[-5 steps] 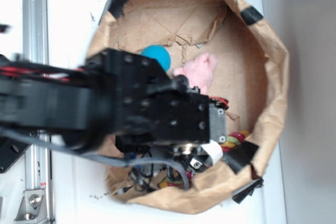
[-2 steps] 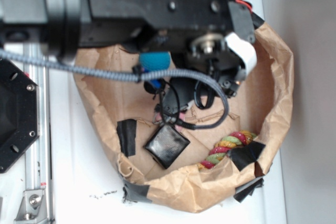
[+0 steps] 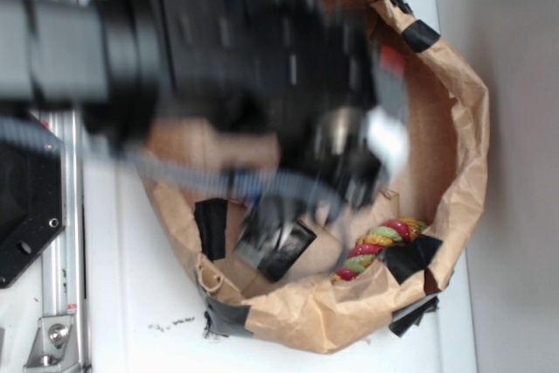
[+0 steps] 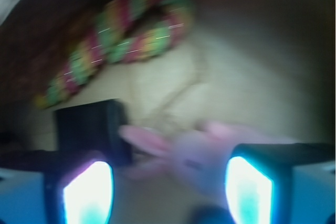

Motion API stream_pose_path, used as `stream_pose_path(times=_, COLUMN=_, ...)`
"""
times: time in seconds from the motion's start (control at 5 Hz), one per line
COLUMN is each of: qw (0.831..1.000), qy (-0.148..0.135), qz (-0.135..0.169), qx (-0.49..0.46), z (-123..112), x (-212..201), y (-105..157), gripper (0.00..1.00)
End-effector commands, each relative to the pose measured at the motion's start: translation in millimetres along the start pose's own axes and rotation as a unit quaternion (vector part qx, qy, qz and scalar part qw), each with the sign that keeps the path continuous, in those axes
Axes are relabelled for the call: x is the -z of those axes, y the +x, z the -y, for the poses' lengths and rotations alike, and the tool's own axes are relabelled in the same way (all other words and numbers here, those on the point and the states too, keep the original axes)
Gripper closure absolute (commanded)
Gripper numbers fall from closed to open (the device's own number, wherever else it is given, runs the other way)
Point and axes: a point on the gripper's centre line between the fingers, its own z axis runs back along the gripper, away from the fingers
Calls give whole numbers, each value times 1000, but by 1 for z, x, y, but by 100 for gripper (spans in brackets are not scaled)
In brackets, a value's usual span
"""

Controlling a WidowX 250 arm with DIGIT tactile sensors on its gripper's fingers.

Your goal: Grab the black box.

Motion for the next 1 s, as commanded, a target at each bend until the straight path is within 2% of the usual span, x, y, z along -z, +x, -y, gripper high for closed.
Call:
stream_pose_path(times=0.0, qw=998, qy=-20, qz=-23, qx=59, z=58, x=28, y=6, gripper=0)
stream_pose_path(times=0.4, qw=995, qy=-62, qz=-57, qx=55, z=54, x=75, y=-8, gripper=0)
stream_pose_path(times=0.6, qw=995, qy=-79, qz=-42, qx=45, z=54, x=75, y=-7, gripper=100)
stream_pose_path(times=0.8, qw=998, qy=-49, qz=-27, qx=28, z=45, x=50, y=-8, gripper=100)
